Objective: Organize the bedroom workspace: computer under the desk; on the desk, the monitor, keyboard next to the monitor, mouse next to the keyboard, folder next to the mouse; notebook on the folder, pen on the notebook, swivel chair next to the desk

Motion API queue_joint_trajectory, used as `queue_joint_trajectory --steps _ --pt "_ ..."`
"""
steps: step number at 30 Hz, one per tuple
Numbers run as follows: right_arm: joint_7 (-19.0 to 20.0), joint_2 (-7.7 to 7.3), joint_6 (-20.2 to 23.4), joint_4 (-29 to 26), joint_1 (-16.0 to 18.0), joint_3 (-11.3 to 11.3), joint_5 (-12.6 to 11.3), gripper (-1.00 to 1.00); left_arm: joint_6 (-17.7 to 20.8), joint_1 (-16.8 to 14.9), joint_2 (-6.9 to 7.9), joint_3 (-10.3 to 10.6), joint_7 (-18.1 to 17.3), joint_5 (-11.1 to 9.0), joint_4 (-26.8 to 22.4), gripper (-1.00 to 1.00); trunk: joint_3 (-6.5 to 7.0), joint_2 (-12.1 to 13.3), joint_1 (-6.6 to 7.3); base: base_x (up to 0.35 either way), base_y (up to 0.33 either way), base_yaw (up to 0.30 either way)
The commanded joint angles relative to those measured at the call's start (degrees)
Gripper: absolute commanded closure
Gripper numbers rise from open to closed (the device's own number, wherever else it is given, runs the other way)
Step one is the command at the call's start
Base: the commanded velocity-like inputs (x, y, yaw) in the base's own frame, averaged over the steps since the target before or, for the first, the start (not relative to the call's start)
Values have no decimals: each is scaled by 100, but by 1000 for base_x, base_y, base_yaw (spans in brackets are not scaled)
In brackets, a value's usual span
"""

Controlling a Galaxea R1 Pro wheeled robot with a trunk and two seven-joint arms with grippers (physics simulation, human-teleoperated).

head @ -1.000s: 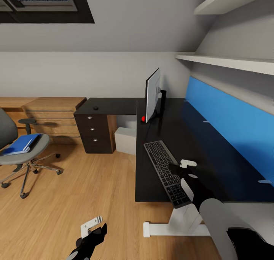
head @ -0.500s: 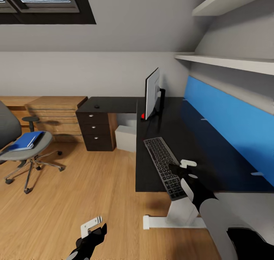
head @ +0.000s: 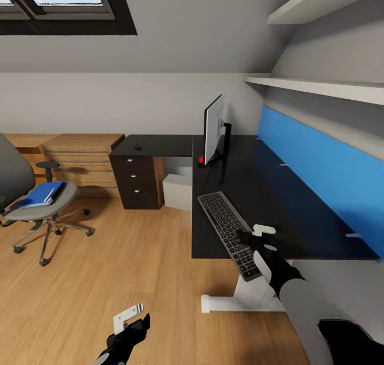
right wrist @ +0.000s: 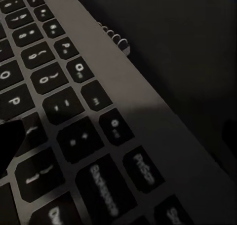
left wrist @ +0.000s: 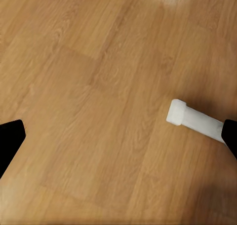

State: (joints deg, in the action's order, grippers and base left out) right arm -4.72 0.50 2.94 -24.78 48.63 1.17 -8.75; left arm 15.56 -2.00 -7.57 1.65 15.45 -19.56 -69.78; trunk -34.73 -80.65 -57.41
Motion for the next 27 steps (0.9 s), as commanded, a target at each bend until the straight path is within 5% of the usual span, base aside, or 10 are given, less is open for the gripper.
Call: queue_joint_trajectory --steps 1,27 --pt "-12 3 31 97 -3 6 -48 -100 18 -2 2 10 45 -58 -10 -100 -7 -3 0 -29 4 0" --pt "-3 8 31 114 -3 6 -57 -100 24 -2 1 11 45 -65 0 -100 -7 -3 0 -57 0 0"
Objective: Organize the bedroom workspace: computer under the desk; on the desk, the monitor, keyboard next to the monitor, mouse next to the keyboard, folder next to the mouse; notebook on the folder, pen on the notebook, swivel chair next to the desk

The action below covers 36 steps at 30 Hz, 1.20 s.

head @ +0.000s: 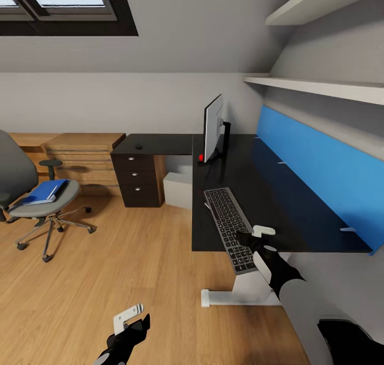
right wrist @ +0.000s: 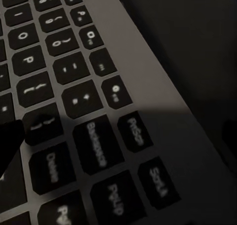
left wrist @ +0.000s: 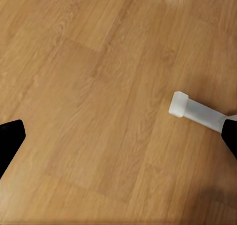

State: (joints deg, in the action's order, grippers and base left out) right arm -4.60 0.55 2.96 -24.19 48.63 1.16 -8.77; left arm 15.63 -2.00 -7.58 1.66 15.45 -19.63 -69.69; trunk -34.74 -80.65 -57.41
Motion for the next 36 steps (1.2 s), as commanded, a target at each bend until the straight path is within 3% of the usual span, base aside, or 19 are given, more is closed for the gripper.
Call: queue_joint_trajectory --steps 1,12,29,36 --pt "-14 5 29 52 -3 7 -54 -100 19 -2 2 10 46 -58 -10 -100 -6 -2 0 -2 0 0" --pt "-23 7 22 36 -3 7 -54 -100 19 -2 2 12 46 -58 -6 -100 7 -2 0 0 0 0" --pt "-18 7 21 29 -3 7 -54 -100 19 -2 2 19 46 -66 24 -100 153 -2 0 0 0 0" --pt "-12 -1 21 21 -3 7 -54 -100 19 -2 10 12 40 -67 330 -100 216 -2 0 0 0 0"
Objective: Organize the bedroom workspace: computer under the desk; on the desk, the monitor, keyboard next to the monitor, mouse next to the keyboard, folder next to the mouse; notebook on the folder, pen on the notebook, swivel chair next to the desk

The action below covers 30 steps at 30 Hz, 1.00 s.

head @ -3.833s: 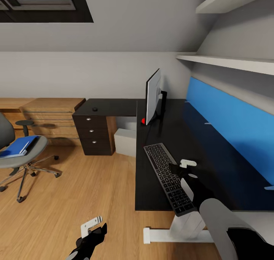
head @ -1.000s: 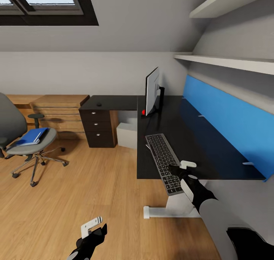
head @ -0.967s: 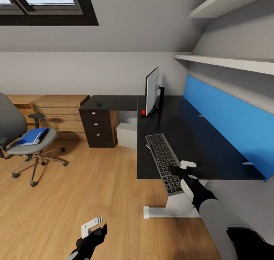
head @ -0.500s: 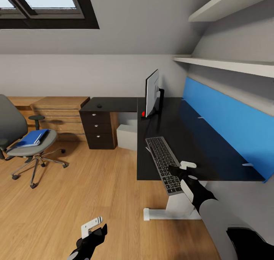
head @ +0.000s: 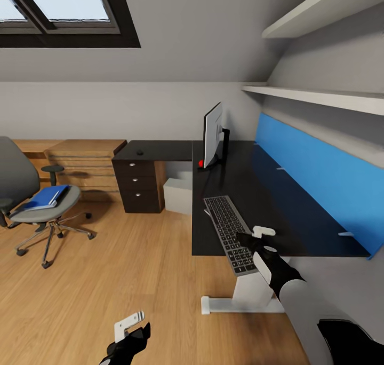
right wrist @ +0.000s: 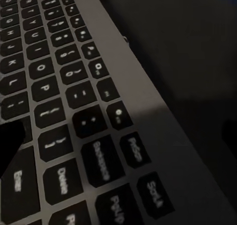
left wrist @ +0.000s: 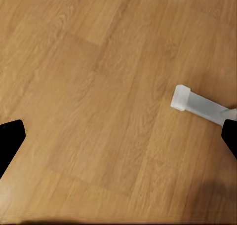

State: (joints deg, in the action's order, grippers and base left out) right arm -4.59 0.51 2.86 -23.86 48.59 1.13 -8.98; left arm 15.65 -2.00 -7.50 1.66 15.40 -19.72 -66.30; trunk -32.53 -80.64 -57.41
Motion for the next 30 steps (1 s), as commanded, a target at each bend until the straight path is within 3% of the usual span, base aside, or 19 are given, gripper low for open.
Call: queue_joint_trajectory --steps 1,10,19,26,30 --pt "-10 3 26 -13 1 11 -33 -100 17 -2 3 10 44 -62 19 -100 4 -3 0 0 0 0" --pt "-1 2 23 -43 1 18 -38 -100 11 -2 3 9 42 -67 37 -100 84 -3 0 0 0 0" --pt "1 9 122 -453 -102 19 -69 -100 8 -2 3 8 42 -61 38 -100 164 -3 0 0 0 0" --pt "-2 33 1008 -2279 -974 14 -82 -100 8 -2 3 2 42 -43 38 -100 226 -3 0 0 0 0" --pt "-5 132 1459 -3329 -1495 16 -85 -100 8 -2 3 4 42 -52 38 -100 251 -3 0 0 0 0"
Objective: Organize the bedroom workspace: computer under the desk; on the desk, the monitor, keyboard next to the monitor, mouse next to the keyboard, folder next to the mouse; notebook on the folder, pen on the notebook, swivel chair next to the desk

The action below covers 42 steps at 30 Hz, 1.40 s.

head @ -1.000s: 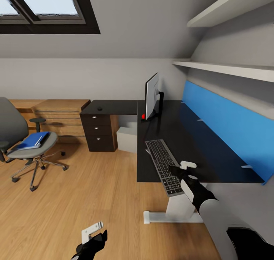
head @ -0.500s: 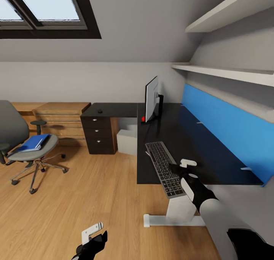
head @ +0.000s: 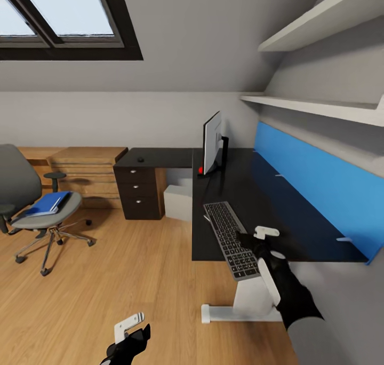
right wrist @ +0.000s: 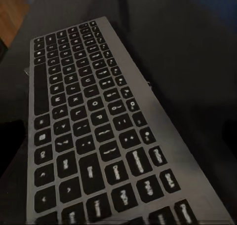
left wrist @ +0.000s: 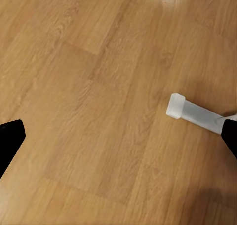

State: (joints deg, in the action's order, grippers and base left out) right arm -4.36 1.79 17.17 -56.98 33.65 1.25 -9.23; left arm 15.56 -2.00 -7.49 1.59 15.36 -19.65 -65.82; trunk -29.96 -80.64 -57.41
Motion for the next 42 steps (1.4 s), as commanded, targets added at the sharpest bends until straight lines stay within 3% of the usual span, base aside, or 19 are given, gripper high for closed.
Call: queue_joint_trajectory --steps 1,5,12,22,26,27,33,42 --pt "-28 28 106 -225 -97 4 -60 -100 17 -2 2 12 46 -60 -10 -100 -3 -3 0 0 0 0" --pt "-29 117 387 -1127 -541 6 -61 -100 17 -2 2 15 46 -58 -10 -100 5 -3 0 0 0 0" --pt "-30 172 533 -1802 -941 -5 -61 -100 17 -2 -1 20 46 -56 -10 -100 8 -3 0 0 0 0" --pt "-24 279 522 -1907 -990 -26 -69 -100 17 -2 0 20 46 -54 -10 -100 8 -3 0 0 0 0" --pt "-22 403 512 -1925 -991 -32 -70 -100 17 -2 -3 24 46 -56 -10 -100 8 -3 0 0 0 0" --pt "-21 506 509 -1990 -992 -24 -71 -100 17 -2 -1 25 46 -56 -10 -100 8 -3 0 0 0 0" --pt "-16 540 496 -2039 -993 -9 -70 -100 17 -2 -5 30 46 -50 -10 -100 8 -3 0 0 0 0" --pt "-12 533 490 -2141 -1008 7 -68 -100 17 -2 -7 34 46 -56 -10 -100 60 -3 0 -313 0 -108"
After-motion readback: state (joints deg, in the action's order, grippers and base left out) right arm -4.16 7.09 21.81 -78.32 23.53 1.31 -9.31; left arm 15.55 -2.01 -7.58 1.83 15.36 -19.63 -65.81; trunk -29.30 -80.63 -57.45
